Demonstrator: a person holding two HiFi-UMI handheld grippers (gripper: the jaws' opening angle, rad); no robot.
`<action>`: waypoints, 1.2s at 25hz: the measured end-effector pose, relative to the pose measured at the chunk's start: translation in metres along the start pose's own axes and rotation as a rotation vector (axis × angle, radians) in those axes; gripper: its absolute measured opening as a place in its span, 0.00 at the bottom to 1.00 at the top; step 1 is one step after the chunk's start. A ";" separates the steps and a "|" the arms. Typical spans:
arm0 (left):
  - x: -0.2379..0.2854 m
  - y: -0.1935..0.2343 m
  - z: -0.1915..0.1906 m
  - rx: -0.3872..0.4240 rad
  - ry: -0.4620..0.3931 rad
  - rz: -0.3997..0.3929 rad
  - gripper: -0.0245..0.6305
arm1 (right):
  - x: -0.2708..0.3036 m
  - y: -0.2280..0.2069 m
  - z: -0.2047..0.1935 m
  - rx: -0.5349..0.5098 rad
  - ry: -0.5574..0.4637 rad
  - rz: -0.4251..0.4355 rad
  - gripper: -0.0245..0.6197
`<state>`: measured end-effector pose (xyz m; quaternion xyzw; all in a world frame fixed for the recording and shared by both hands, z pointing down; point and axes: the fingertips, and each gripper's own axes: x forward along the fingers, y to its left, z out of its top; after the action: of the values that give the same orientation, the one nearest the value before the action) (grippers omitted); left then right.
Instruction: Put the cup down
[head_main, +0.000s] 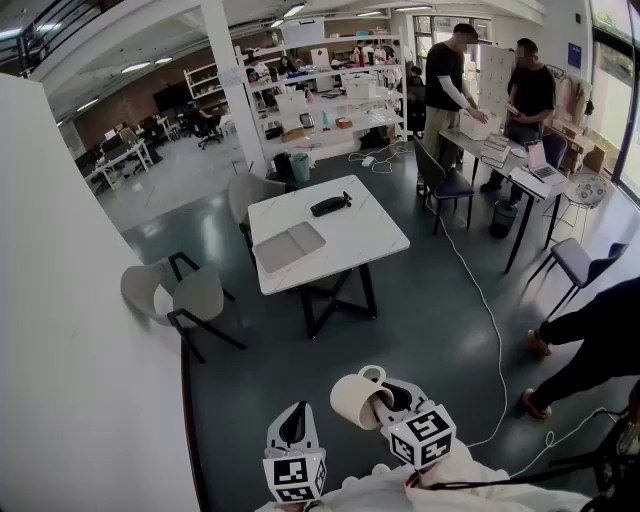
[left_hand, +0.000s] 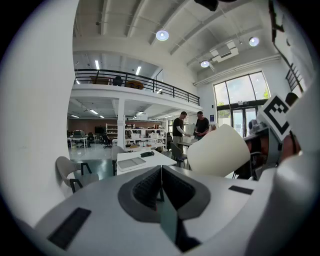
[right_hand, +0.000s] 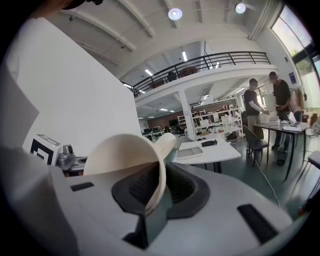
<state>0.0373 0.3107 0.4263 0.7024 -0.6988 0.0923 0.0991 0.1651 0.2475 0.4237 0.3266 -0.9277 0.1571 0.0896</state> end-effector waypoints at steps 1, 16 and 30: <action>0.001 -0.002 0.000 0.000 0.001 -0.001 0.05 | -0.001 -0.001 0.000 0.002 -0.001 -0.001 0.11; 0.012 -0.015 -0.004 -0.002 0.019 0.002 0.05 | -0.007 -0.023 -0.002 0.027 0.000 -0.014 0.11; 0.027 -0.022 0.000 0.006 0.012 0.046 0.05 | -0.010 -0.055 0.001 0.030 -0.005 -0.011 0.11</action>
<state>0.0598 0.2853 0.4332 0.6857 -0.7140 0.1007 0.0992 0.2079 0.2123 0.4332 0.3335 -0.9236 0.1698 0.0834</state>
